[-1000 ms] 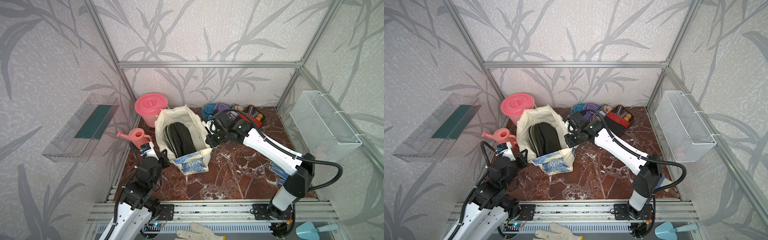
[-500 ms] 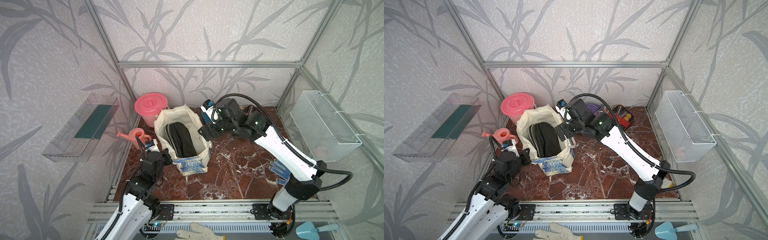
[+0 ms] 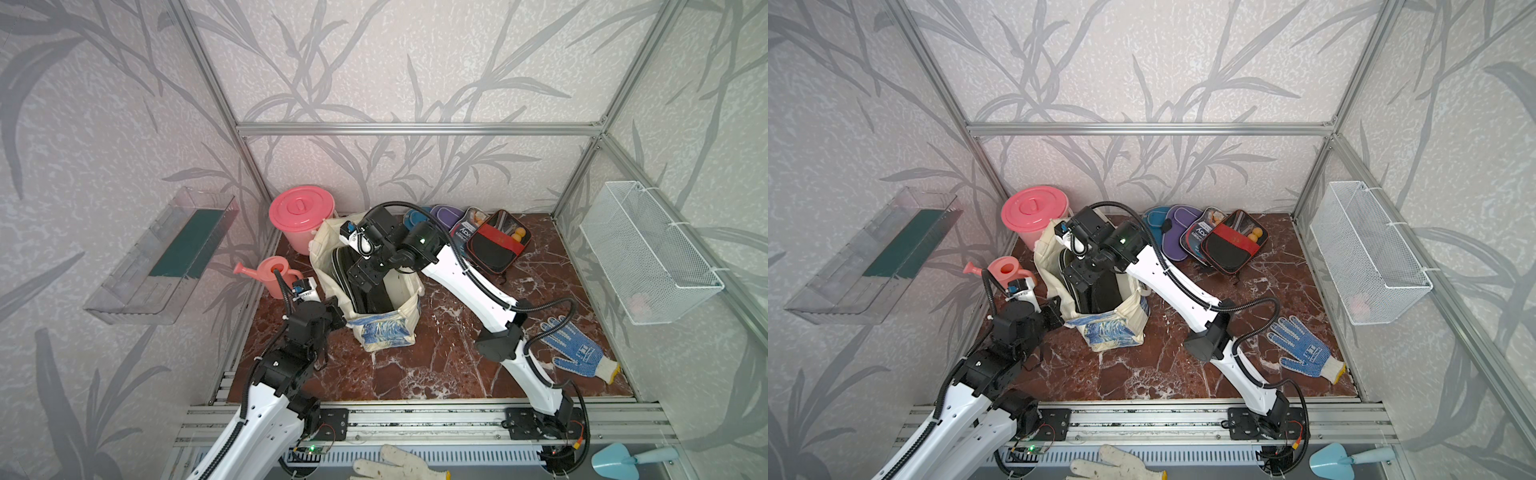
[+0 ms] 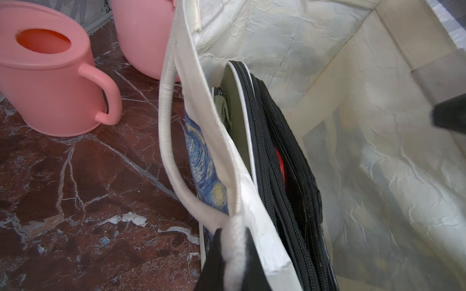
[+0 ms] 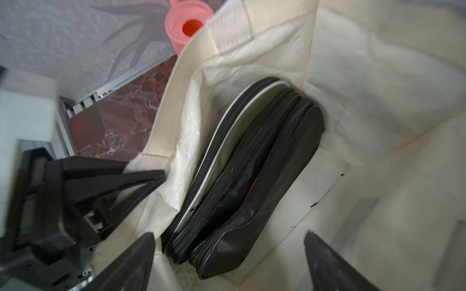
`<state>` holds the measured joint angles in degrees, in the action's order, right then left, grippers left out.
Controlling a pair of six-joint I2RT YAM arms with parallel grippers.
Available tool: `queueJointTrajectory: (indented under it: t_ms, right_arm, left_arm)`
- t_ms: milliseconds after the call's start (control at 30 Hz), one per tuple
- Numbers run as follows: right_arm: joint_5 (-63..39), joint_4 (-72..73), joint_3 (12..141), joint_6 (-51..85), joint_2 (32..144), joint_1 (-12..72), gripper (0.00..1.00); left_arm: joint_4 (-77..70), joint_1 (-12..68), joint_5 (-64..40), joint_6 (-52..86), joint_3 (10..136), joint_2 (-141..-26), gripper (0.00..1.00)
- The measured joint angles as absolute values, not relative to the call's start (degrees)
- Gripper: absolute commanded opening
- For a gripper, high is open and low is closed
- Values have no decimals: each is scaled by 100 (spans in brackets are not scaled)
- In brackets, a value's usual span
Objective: Remove the ping pong set from the canvas bag
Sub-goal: Pick up the ping pong set from the canvas bag.
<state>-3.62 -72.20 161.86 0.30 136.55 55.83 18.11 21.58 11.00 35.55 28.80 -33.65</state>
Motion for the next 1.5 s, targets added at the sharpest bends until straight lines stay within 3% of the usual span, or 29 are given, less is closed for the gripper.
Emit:
queueJointTrajectory:
  t_ms: [533, 933, 1233, 1500]
  right_arm:
    - [-14, -6978, 15408, 169, 13874, 5369, 69]
    - [-47, -6622, 15408, 329, 14186, 5216, 61]
    - [-19, -6477, 15412, 491, 14370, 5199, 42]
    - [252, -6407, 15264, 561, 14409, 5070, 50]
  left_arm:
    - [1494, 2158, 1079, 3570, 2672, -3345, 0]
    - [1435, 2158, 1046, 3570, 2622, -3319, 0]
    - [1369, 2158, 1015, 3570, 2571, -3288, 0]
    - [1367, 2158, 1015, 3570, 2530, -3190, 0]
